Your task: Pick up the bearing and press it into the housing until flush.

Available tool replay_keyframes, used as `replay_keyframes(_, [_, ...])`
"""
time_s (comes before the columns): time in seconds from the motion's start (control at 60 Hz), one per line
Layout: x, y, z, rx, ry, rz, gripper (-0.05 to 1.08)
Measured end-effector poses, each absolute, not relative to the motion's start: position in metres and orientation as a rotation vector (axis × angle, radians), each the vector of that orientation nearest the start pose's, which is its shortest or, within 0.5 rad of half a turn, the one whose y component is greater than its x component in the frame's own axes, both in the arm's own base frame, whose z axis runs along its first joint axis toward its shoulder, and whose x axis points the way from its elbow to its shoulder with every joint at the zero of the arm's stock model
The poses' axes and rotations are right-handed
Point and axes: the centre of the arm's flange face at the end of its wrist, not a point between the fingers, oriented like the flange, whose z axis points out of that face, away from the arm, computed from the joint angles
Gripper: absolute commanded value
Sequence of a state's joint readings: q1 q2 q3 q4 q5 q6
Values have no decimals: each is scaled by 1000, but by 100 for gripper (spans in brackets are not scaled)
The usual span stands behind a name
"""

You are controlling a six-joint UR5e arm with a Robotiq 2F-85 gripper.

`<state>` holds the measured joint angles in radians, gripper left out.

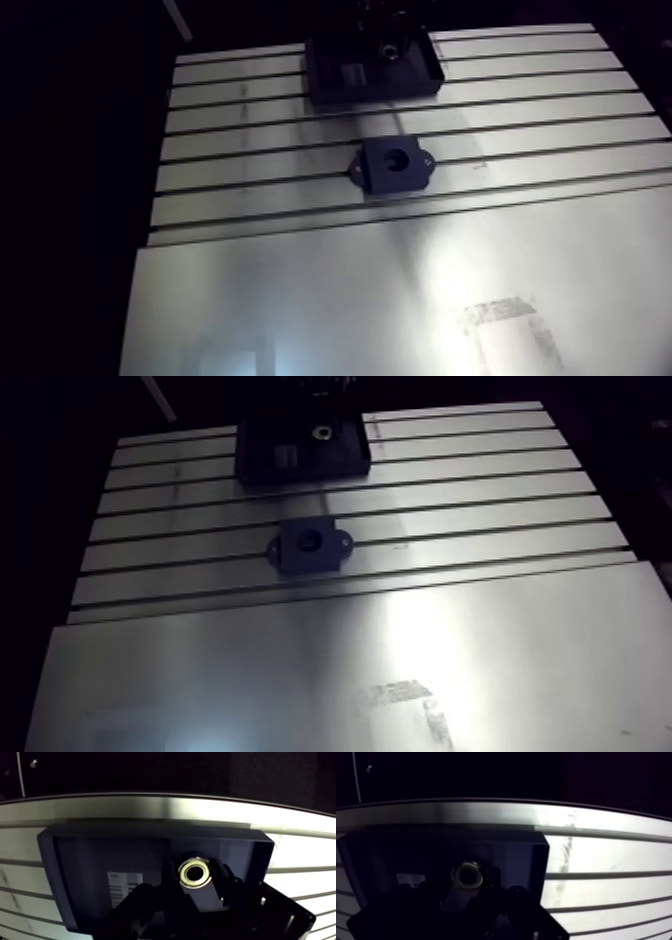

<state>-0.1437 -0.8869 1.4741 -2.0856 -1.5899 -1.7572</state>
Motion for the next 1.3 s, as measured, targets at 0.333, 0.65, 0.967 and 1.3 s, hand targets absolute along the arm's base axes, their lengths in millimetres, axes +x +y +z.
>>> replay_keyframes(0.333, [-696, -34, 177, -72, 3075, 12, 57])
replay_keyframes(0.65, [-672, -39, 209, -81, 3095, 20, 64])
replay_keyframes(0.967, [-636, -43, 235, -101, 3104, 28, 69])
replay_keyframes(1.3, [-596, -50, 254, -105, 3105, 28, 73])
